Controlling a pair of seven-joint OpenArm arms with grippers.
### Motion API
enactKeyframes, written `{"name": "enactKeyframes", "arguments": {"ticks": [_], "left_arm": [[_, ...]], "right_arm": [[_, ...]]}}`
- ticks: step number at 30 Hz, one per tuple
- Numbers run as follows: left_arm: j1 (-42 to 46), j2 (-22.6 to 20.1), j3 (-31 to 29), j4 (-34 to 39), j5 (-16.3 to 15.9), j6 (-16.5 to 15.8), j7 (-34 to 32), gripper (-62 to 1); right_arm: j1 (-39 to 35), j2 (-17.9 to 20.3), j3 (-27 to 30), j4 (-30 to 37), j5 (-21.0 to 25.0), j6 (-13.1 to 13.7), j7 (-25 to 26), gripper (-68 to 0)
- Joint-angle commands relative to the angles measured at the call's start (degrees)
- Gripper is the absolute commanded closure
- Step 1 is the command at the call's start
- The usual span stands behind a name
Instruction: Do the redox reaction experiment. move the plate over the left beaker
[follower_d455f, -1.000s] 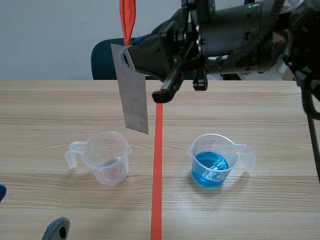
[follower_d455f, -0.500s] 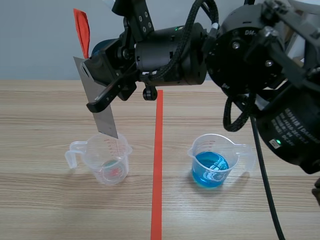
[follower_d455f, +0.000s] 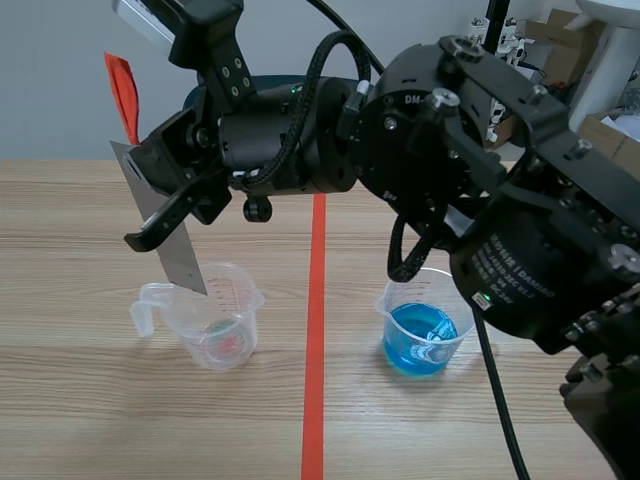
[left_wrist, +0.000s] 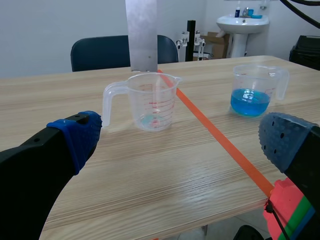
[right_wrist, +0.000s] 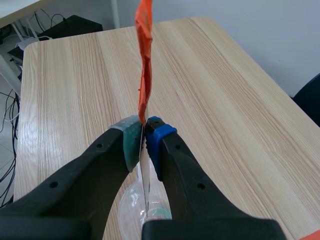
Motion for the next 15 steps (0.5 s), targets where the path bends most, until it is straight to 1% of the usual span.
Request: {"name": "enactKeyframes", "arguments": {"ticks": [1, 9, 13, 15], "left_arm": [[0.63, 0.11, 0.04, 0.98, -0.42, -0.31, -2.36, -62.3], [0.63, 0.11, 0.04, 0.98, -0.42, -0.33, -2.34, -62.3], [0.63, 0.11, 0.04, 0.98, -0.42, -0.33, -2.34, -62.3], [0.63, 0.11, 0.04, 0.98, -0.42, -0.33, -2.34, -62.3]], "right_arm": [[1.6, -0.5, -0.13, 1.01, 0.42, -0.13, 1.27, -0.6], [1.6, -0.28, -0.13, 1.03, 0.44, -0.09, 1.4, -0.6], [1.57, 0.5, -0.15, 1.03, 0.48, 1.38, 2.91, -0.6], [1.55, 0.66, -0.15, 1.03, 1.11, 1.38, 2.99, -0.6]]}}
